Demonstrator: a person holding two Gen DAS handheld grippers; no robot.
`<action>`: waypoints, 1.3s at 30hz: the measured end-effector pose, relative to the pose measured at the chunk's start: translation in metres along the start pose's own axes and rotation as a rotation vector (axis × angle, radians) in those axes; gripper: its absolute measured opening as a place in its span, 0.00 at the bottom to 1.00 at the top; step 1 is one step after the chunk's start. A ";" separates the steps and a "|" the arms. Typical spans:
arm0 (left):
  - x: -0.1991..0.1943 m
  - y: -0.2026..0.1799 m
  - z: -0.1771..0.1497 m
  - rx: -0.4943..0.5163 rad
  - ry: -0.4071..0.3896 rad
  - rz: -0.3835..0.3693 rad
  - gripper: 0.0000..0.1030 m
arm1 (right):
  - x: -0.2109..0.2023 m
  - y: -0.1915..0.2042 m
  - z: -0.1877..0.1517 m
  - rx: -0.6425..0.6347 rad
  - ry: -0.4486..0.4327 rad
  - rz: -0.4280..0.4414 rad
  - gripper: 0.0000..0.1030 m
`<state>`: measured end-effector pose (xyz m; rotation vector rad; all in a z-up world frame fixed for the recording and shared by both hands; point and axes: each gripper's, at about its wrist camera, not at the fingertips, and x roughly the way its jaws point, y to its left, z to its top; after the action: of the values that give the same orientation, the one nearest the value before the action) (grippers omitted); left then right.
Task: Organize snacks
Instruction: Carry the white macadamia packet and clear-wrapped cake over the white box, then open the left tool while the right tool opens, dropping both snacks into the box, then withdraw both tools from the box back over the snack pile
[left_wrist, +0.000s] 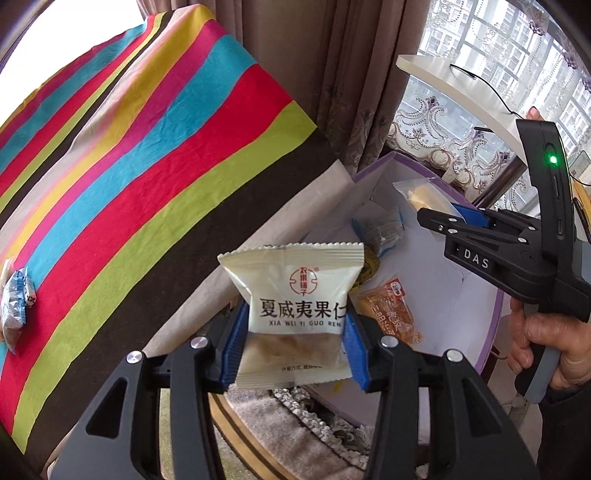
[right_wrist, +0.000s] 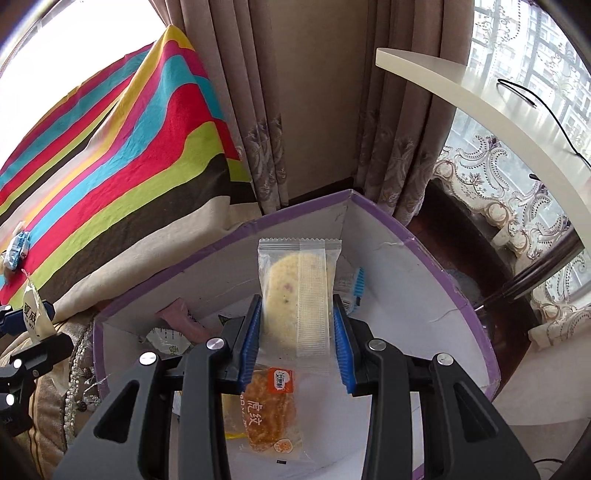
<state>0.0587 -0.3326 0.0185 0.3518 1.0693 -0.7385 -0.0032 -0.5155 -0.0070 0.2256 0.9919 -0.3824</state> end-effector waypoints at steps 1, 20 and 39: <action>0.000 -0.001 0.000 0.007 0.002 -0.002 0.54 | -0.001 0.000 0.000 -0.004 -0.006 -0.012 0.37; -0.005 0.021 -0.004 -0.082 -0.021 0.008 0.68 | -0.014 0.026 0.007 -0.050 -0.046 -0.035 0.70; -0.030 0.095 -0.029 -0.276 -0.069 0.054 0.70 | -0.027 0.109 0.014 -0.187 -0.065 0.040 0.79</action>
<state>0.0976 -0.2367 0.0237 0.1175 1.0764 -0.5420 0.0395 -0.4159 0.0243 0.0633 0.9512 -0.2575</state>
